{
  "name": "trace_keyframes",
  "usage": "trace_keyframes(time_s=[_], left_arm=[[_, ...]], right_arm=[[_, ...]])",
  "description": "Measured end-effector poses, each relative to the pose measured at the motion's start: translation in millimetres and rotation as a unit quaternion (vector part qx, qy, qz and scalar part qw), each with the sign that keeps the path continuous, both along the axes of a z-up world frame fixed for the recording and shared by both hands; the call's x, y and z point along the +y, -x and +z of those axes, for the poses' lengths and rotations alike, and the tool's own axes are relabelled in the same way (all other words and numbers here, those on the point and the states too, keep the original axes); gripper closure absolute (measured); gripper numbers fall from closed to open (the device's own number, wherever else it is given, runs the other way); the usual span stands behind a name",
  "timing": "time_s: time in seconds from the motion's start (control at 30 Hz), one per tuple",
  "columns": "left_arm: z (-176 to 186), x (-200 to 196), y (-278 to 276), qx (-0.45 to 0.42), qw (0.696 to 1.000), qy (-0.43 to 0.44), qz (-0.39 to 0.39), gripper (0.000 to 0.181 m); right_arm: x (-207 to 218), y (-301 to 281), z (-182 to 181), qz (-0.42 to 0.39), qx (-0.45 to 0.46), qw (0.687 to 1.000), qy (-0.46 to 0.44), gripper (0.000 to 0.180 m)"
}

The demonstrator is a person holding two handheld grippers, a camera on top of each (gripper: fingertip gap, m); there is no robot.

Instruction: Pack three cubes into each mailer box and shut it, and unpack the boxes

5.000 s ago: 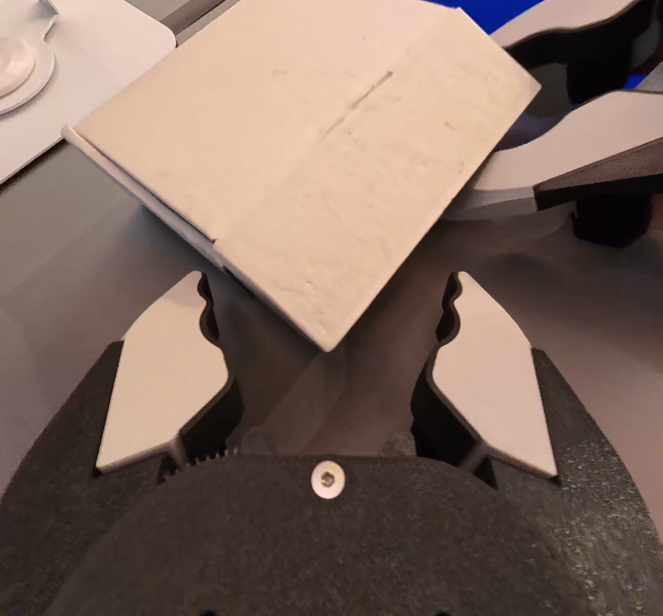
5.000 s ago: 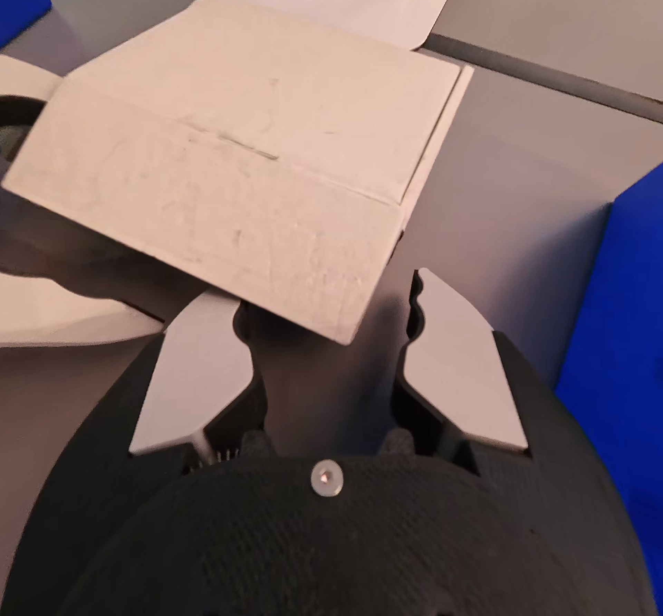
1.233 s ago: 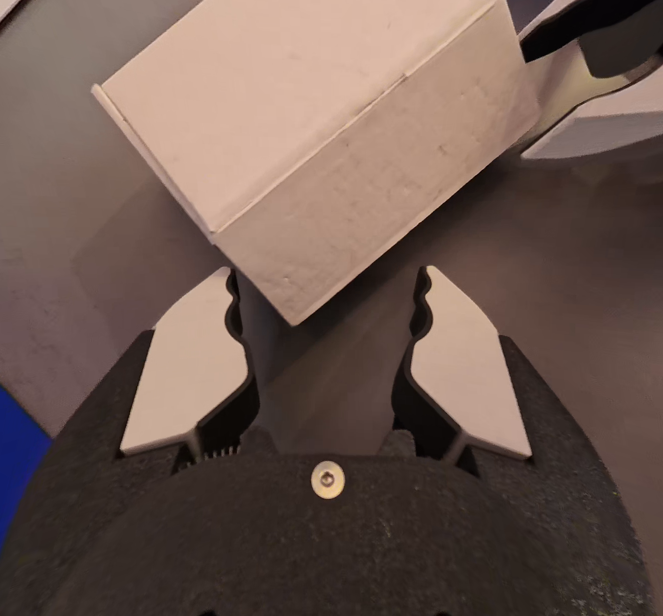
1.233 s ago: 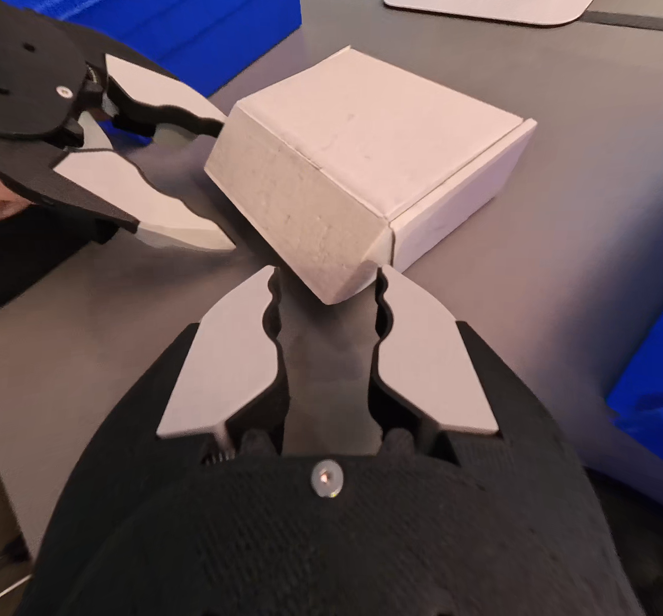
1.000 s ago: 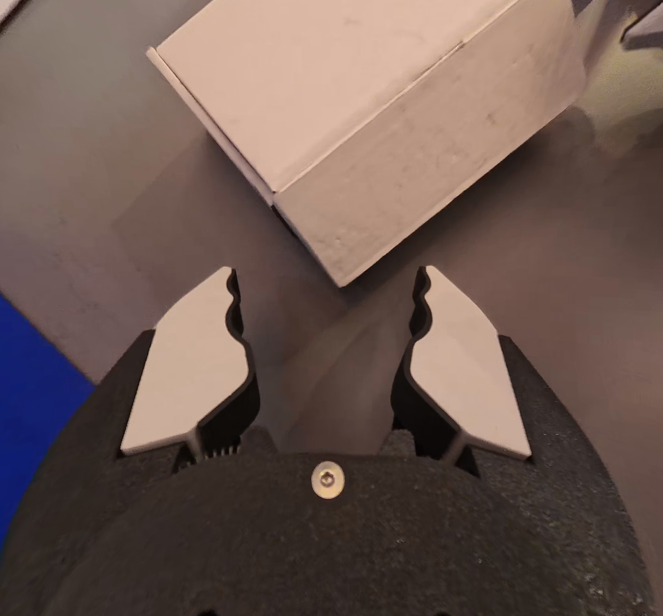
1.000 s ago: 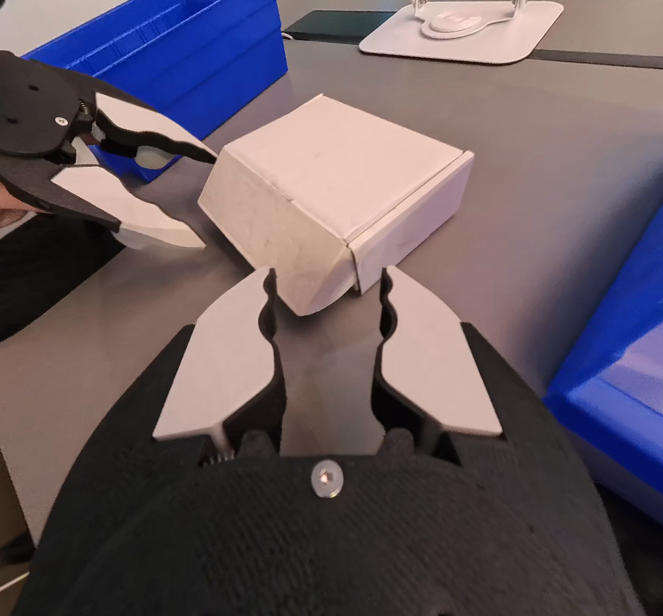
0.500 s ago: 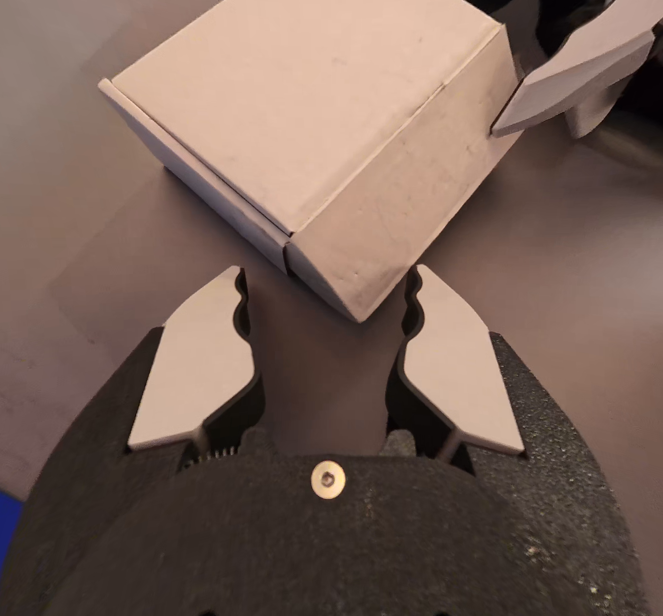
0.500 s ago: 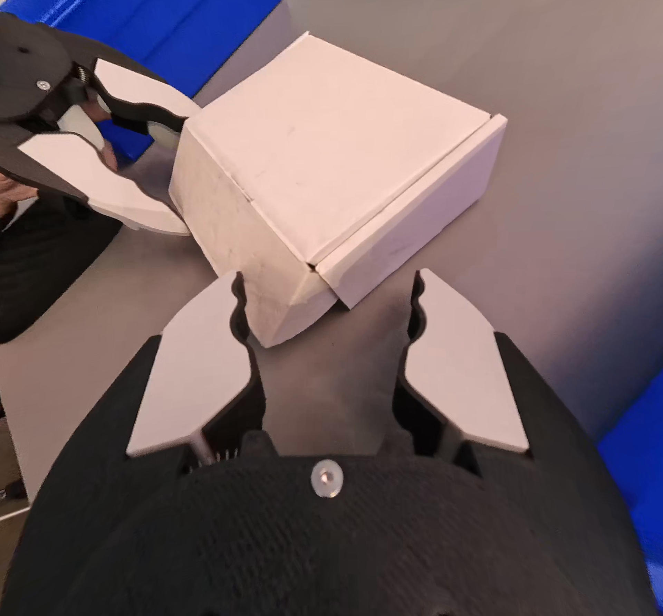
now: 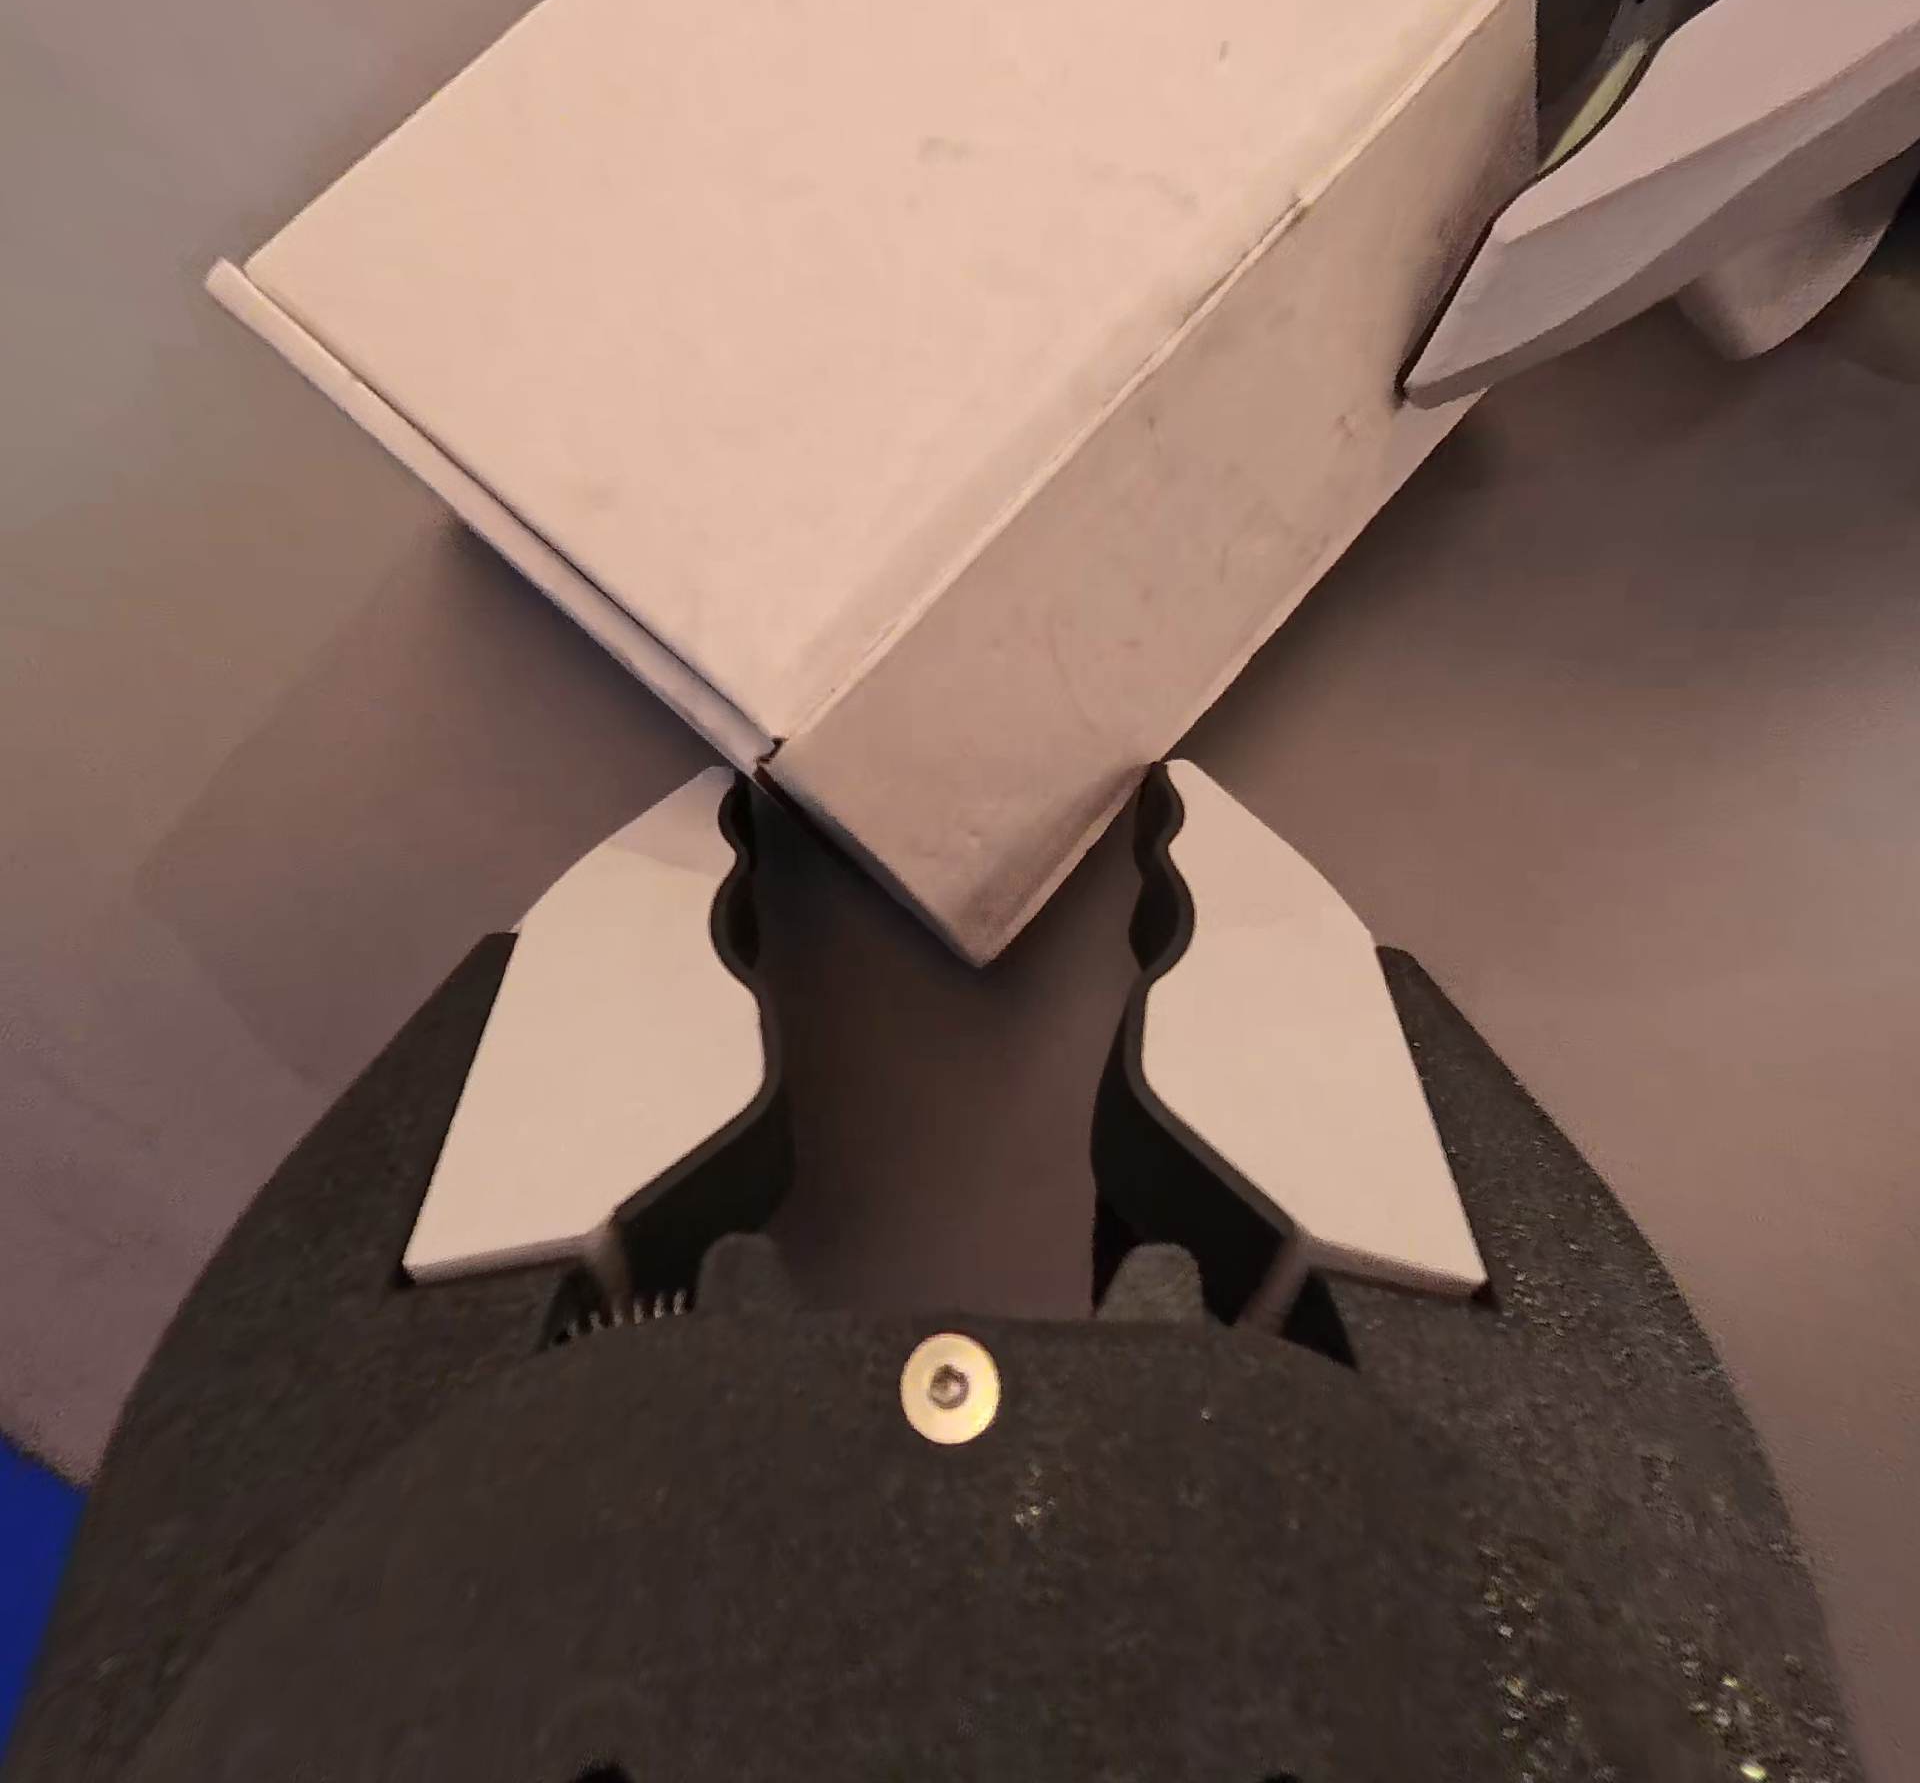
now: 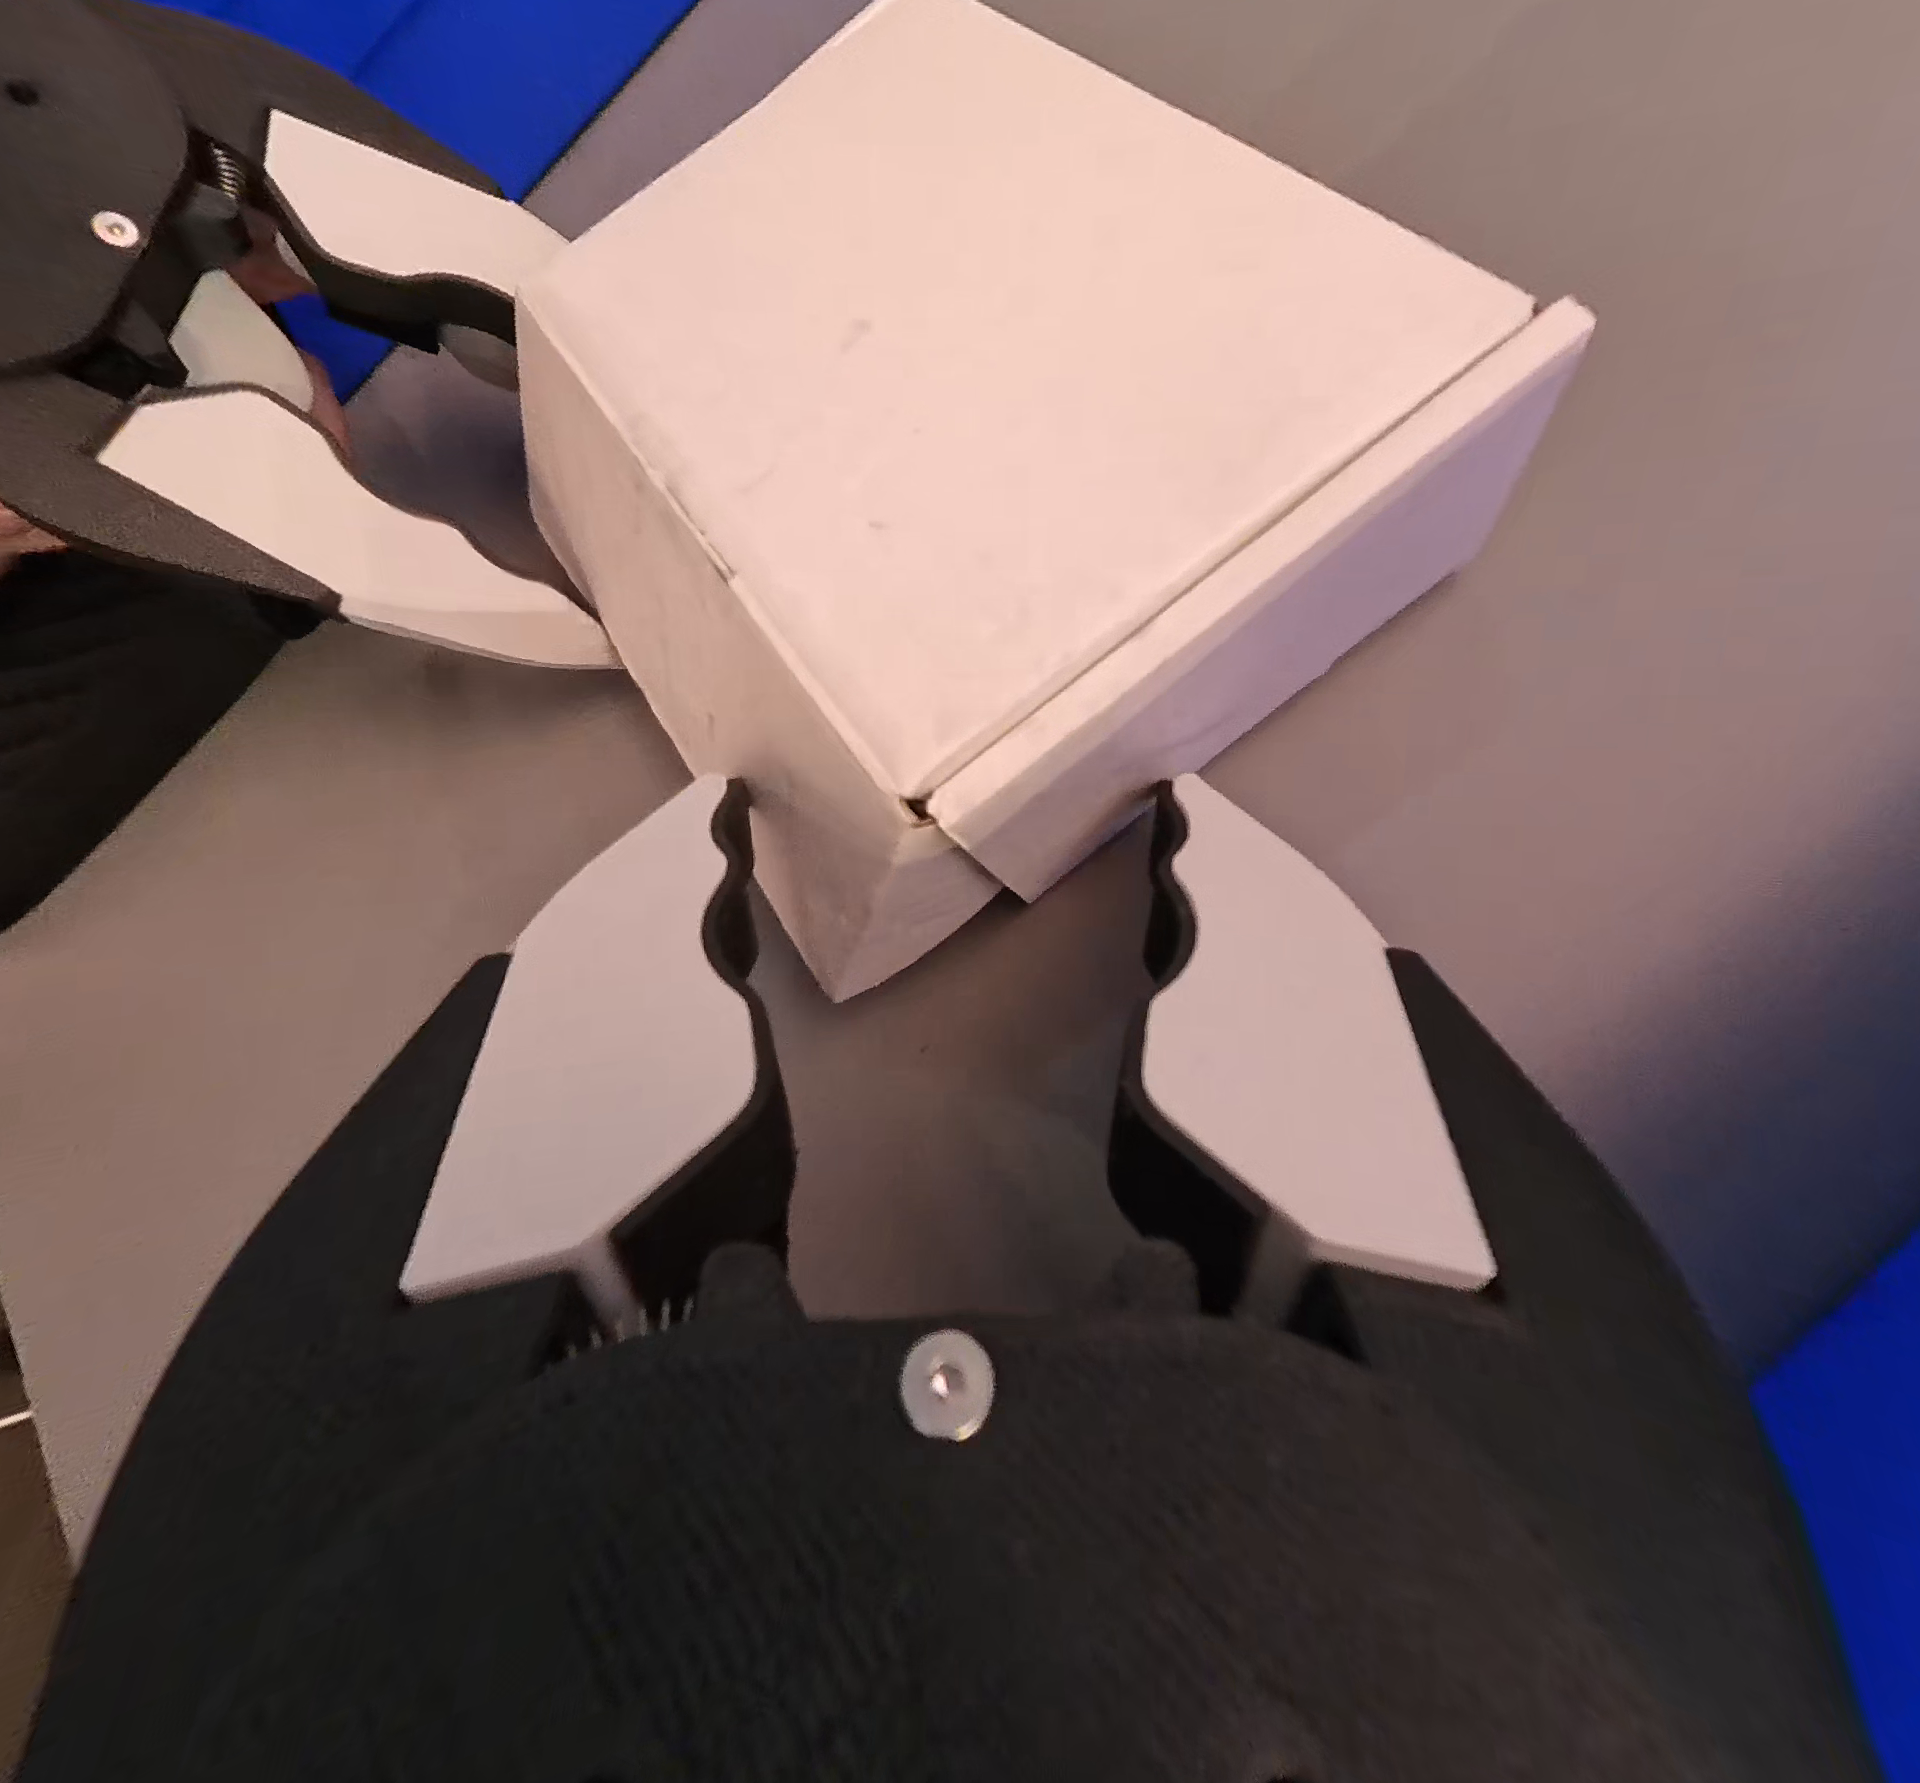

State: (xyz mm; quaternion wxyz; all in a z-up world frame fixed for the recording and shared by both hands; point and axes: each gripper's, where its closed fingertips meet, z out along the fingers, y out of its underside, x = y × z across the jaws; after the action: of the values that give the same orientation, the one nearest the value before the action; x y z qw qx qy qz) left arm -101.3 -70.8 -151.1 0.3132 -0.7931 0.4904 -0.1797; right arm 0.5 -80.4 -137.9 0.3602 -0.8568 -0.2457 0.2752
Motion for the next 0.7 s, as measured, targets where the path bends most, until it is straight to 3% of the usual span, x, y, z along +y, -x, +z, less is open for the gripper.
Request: trace_keyframes(time_s=[0.13,0.27,0.4,0.57,0.7], left_arm=[[9,-8,2,-0.028,1.0,0.013,0.001,0.111],[28,5,8,-0.061,0.997,-0.024,0.034,0.1],[23,14,2,-0.065,0.996,0.002,0.055,0.094],[14,11,-12,-0.082,0.994,0.06,0.035,0.1],[10,16,-12,-0.073,0.996,0.028,0.03,0.101]], right_arm=[[-3,-1,-2,0.022,-0.015,1.0,0.0,0.105],[3,-2,0,0.021,-0.021,1.0,-0.009,0.097],[8,-1,-3,0.037,-0.029,0.999,-0.001,0.092],[13,-1,-6,0.036,-0.044,0.998,-0.012,0.095],[17,-3,-8,0.025,-0.056,0.998,-0.019,0.099]])
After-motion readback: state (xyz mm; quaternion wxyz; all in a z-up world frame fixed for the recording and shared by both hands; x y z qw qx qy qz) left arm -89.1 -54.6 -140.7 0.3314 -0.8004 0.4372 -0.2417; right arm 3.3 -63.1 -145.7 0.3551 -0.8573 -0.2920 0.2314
